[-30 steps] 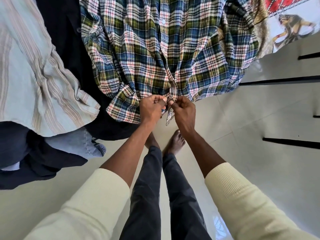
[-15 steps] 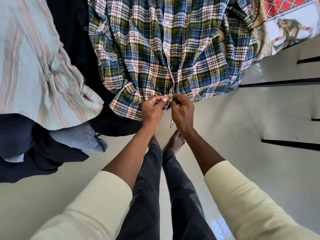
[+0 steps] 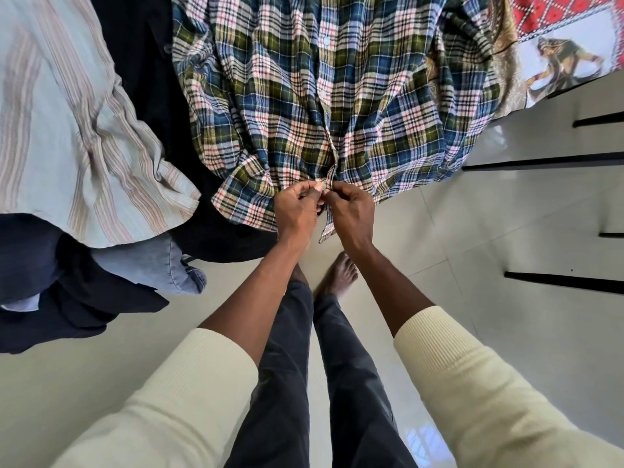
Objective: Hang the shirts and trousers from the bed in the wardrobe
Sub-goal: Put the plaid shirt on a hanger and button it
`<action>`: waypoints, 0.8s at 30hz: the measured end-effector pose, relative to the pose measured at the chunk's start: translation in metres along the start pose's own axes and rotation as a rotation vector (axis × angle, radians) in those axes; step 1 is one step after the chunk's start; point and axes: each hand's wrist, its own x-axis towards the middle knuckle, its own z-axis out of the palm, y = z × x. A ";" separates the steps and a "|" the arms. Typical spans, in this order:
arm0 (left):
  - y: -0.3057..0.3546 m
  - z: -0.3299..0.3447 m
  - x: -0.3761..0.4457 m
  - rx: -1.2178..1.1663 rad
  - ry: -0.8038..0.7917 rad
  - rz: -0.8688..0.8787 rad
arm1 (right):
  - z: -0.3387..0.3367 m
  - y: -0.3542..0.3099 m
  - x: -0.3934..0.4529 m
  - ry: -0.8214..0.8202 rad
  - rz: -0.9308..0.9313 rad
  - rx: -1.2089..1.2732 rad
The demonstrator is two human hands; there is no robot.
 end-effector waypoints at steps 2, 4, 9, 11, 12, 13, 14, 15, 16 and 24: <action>0.000 0.000 0.001 0.017 0.001 0.001 | 0.000 0.001 0.001 -0.002 0.017 0.020; 0.000 -0.001 0.002 0.027 0.006 -0.005 | -0.001 -0.001 0.000 0.009 0.030 0.035; 0.004 -0.004 0.004 0.012 -0.016 -0.040 | -0.003 -0.006 0.004 -0.007 0.114 0.098; 0.007 -0.007 0.005 -0.021 -0.015 -0.053 | -0.005 -0.006 0.009 -0.014 0.171 0.163; 0.009 -0.008 0.006 -0.046 -0.018 -0.067 | -0.006 -0.007 0.010 -0.025 0.179 0.183; 0.010 -0.008 0.006 -0.067 -0.026 -0.084 | -0.007 -0.008 0.011 -0.039 0.165 0.181; 0.012 -0.007 0.007 -0.080 -0.035 -0.102 | -0.008 -0.008 0.012 -0.046 0.142 0.151; 0.014 -0.006 0.007 -0.083 -0.044 -0.117 | -0.007 -0.009 0.013 -0.049 0.110 0.114; 0.015 -0.005 0.008 -0.075 -0.053 -0.131 | -0.006 -0.009 0.014 -0.043 0.084 0.071; 0.024 -0.006 0.022 0.006 -0.175 -0.133 | -0.004 -0.013 0.025 -0.015 -0.136 -0.381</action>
